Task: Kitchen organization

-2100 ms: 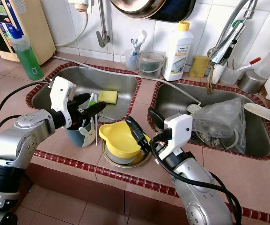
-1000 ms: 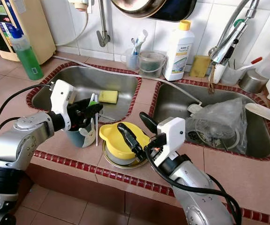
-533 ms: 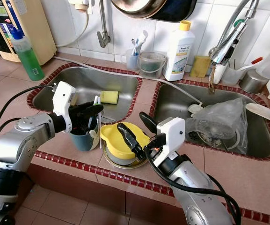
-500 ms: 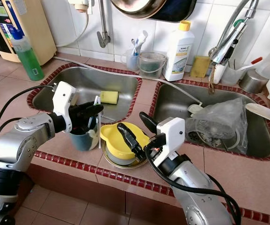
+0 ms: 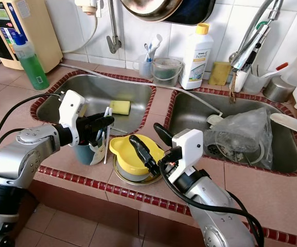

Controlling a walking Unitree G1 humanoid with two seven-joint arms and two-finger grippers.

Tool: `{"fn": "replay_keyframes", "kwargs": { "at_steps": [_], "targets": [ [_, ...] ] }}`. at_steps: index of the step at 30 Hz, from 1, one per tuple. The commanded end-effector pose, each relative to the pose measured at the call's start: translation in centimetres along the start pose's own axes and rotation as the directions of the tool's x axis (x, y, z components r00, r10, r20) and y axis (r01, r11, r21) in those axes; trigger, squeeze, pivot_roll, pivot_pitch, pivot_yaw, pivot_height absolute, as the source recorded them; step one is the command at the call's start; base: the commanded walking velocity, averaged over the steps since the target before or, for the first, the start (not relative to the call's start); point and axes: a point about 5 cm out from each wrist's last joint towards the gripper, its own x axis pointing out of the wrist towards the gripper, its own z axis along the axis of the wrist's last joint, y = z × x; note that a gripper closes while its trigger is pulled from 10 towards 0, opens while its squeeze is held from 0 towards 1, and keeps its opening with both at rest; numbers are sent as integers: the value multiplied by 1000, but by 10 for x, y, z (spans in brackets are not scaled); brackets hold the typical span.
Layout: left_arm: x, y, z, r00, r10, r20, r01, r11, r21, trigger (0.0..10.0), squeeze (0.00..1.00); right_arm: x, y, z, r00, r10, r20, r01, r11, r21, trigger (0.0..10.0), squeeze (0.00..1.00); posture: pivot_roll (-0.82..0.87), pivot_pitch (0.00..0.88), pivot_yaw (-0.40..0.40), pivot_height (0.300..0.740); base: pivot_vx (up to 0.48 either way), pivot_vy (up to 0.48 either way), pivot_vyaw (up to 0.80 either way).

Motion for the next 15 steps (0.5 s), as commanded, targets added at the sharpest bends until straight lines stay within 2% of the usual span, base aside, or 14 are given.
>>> {"fn": "replay_keyframes", "kwargs": {
  "at_steps": [1, 15],
  "targets": [
    [-3, 7, 7, 1000, 20, 13, -20, 1000, 3, 10000, 0, 2, 0, 1, 1000, 14, 5, -14, 1000, -9, 10000, 0, -59, 8, 37, 740, 0, 0, 0],
    [-11, 19, 27, 995, 65, 76, -66, 998, 8, 10000, 0, 3, -2, 2, 1000, 21, 4, -21, 1000, -14, 10000, 0, -53, 10, 25, 740, 0, 0, 0]
  ]
}}
